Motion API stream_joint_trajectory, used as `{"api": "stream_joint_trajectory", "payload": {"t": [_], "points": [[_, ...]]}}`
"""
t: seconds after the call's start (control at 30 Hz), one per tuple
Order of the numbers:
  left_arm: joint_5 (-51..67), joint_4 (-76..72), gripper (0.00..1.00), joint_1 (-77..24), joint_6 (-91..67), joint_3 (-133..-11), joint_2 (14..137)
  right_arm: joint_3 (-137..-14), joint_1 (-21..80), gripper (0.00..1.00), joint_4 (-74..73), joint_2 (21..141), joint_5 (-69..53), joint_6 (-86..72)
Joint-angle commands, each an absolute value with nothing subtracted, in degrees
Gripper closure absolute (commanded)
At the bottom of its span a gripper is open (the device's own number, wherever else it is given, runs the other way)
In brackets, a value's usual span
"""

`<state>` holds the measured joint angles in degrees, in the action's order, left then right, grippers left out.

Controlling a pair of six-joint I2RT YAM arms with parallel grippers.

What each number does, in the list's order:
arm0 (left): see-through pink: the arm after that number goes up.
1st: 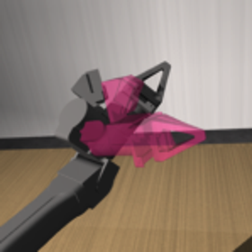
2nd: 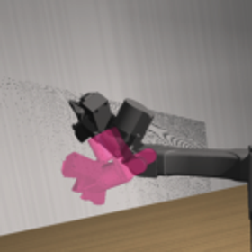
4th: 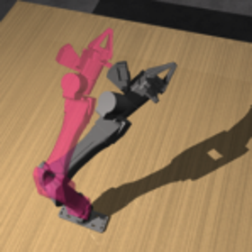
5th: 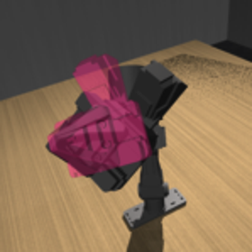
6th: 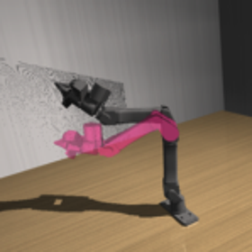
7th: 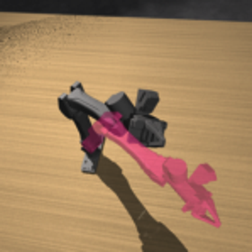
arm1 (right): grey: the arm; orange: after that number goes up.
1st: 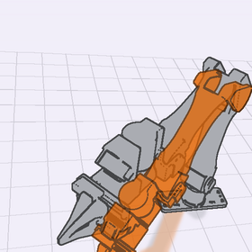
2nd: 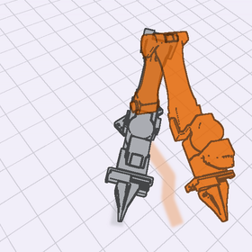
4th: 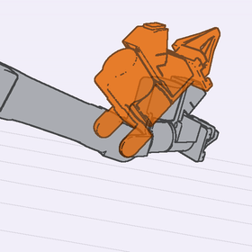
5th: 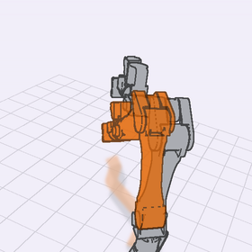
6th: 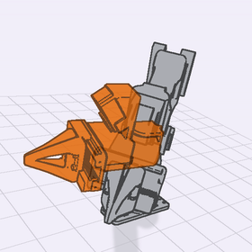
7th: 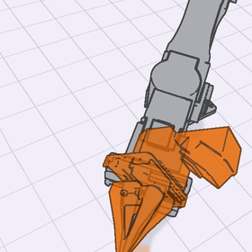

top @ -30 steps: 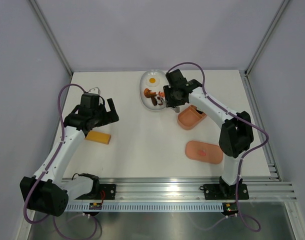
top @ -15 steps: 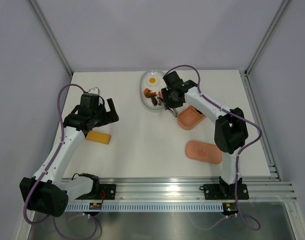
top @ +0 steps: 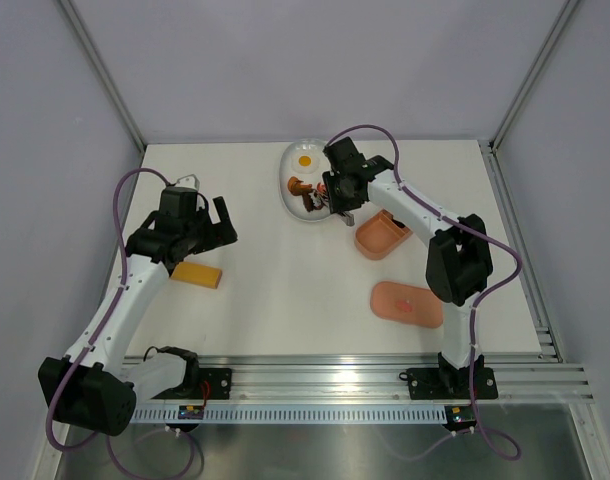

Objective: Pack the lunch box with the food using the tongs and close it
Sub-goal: Pick up the fake food from the plate.

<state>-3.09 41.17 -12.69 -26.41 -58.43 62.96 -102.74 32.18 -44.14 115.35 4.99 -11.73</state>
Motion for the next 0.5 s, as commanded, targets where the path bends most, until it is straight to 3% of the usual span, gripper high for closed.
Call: {"api": "stream_joint_trajectory", "payload": {"t": [0.0, 0.47], "points": [[-3.52, 40.52, 0.01, -12.83, -26.28, -57.57, 61.87, -105.12, 32.78, 0.66, -44.21, 114.96, 5.36, -10.72], [-2.64, 39.73, 0.01, -12.83, -26.37, -57.48, 62.75, -106.61, 32.70, 0.73, -46.05, 110.13, 7.83, -10.63]]}}
